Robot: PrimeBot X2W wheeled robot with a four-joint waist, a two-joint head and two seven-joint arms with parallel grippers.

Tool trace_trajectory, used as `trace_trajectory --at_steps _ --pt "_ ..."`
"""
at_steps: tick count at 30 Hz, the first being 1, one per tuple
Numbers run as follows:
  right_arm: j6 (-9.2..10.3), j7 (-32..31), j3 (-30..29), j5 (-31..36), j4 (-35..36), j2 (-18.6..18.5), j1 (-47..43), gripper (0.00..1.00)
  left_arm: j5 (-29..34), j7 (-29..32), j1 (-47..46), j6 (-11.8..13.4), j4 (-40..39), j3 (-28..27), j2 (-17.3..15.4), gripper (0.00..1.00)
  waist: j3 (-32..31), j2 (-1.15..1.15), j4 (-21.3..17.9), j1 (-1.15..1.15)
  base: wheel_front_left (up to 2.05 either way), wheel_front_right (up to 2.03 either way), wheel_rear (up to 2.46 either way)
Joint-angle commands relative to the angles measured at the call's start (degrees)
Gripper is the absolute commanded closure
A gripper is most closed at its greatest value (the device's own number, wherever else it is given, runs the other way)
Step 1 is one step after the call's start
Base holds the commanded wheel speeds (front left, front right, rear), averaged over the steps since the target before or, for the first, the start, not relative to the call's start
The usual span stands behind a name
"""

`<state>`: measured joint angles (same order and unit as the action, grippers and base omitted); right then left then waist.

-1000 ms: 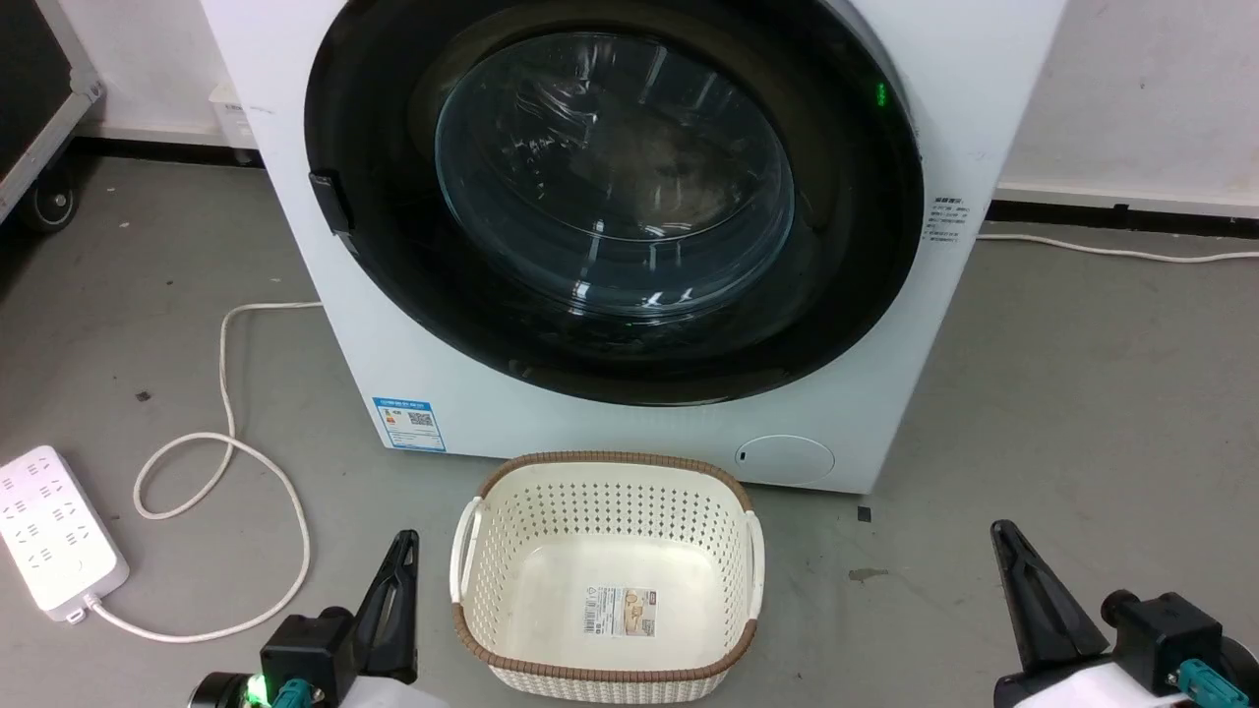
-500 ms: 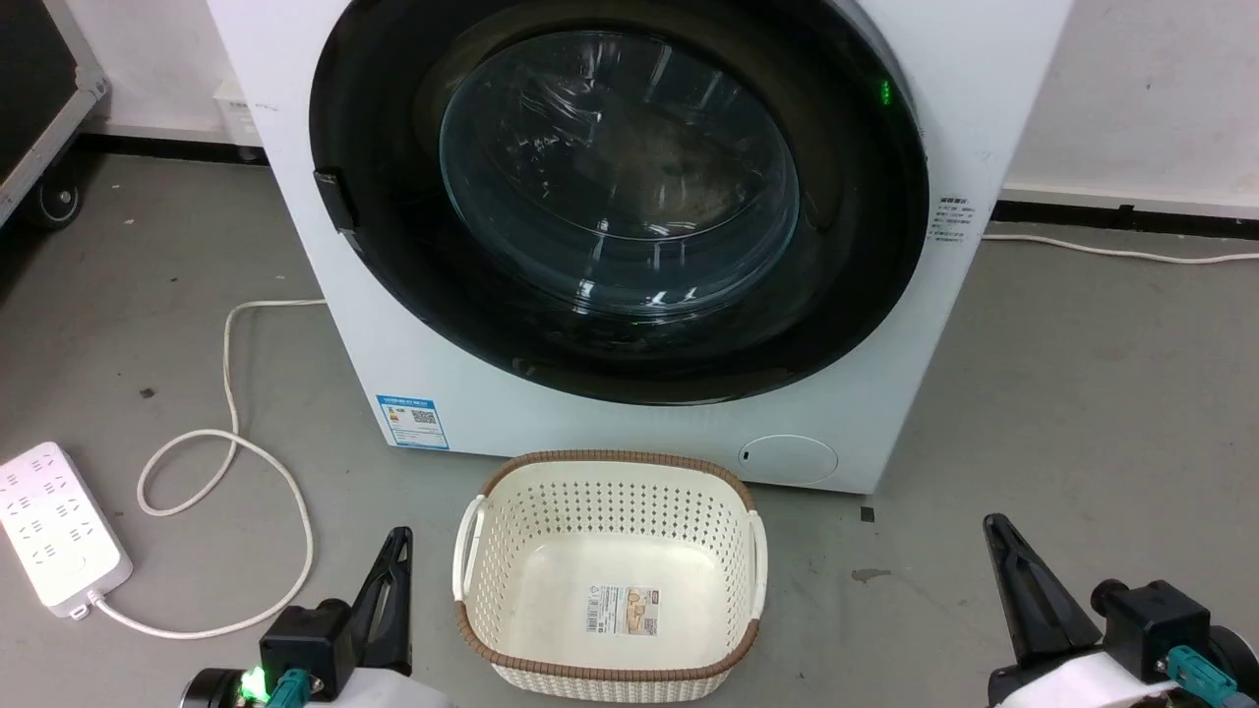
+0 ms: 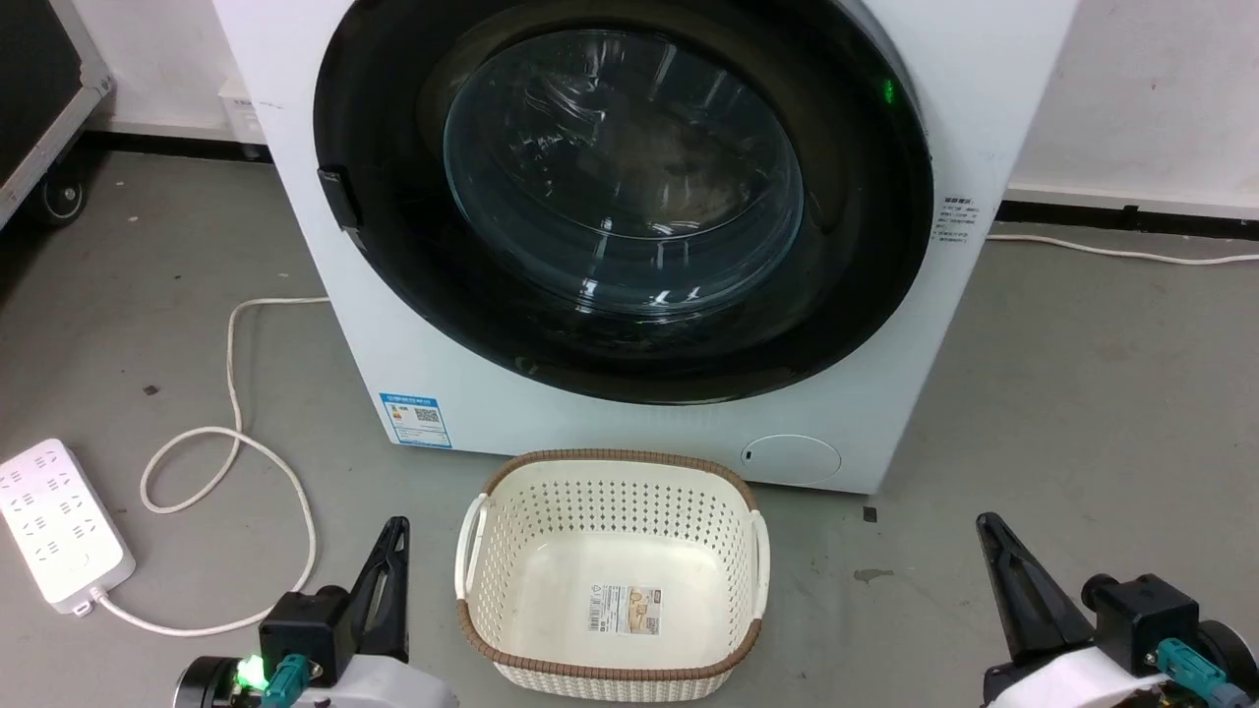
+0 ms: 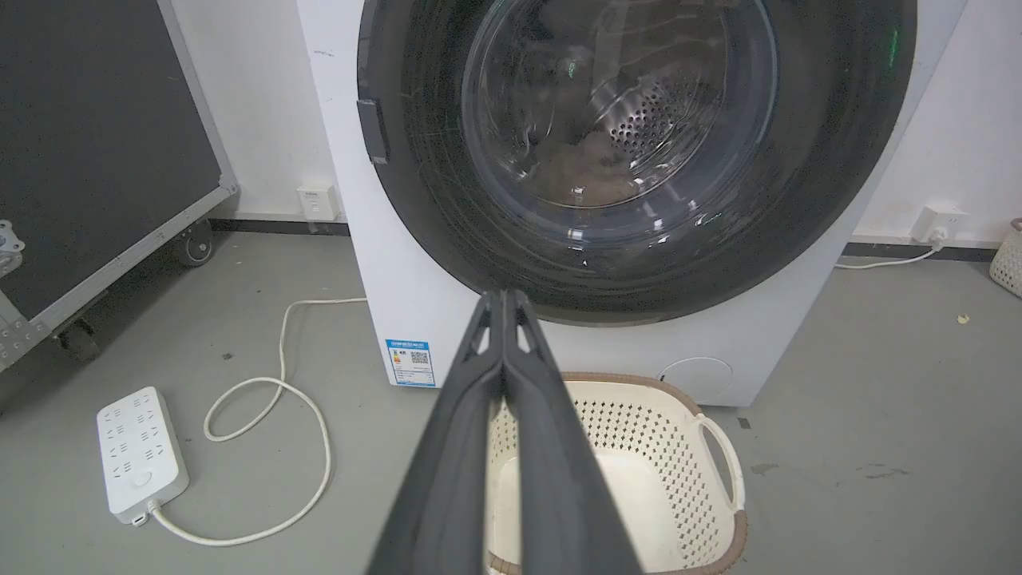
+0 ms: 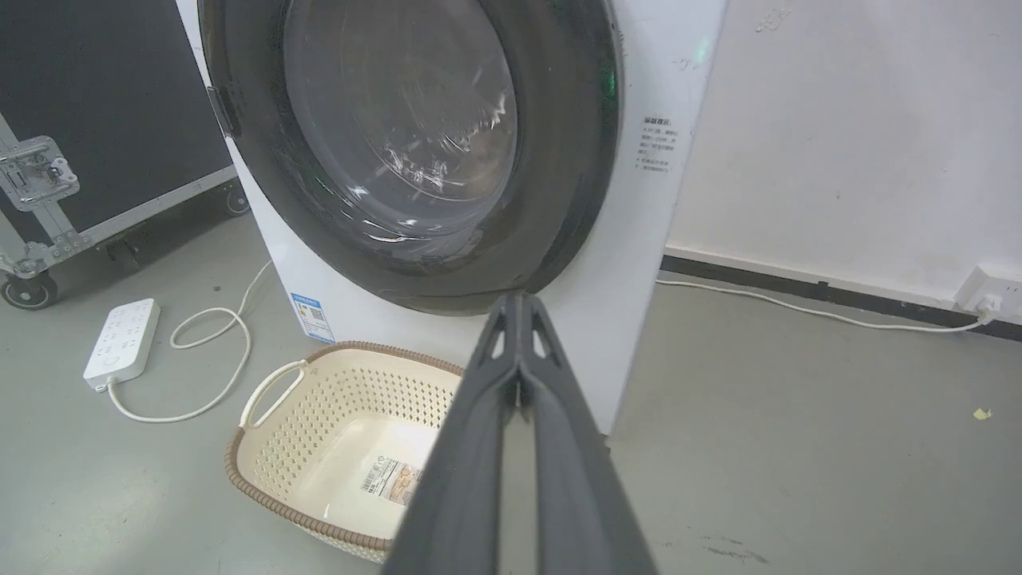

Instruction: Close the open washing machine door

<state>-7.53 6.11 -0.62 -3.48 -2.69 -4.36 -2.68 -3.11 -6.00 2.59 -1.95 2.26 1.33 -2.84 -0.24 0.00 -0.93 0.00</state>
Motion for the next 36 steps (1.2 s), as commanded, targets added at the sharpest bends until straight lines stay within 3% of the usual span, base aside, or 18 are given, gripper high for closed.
trace_trajectory --at_steps 1,36 --pt "0.03 -0.46 0.13 0.5 0.57 0.43 1.09 1.0 0.45 0.38 -0.77 0.34 -0.3 -0.13 -0.02 1.0 0.01 0.0 0.04 0.0 0.0 0.0 0.0" --pt "0.04 -4.93 0.52 2.86 2.24 1.26 2.35 1.0 2.56 4.83 -2.21 1.61 -1.85 -1.08 -0.03 1.0 0.19 0.0 0.74 0.0 0.0 0.0 0.0"
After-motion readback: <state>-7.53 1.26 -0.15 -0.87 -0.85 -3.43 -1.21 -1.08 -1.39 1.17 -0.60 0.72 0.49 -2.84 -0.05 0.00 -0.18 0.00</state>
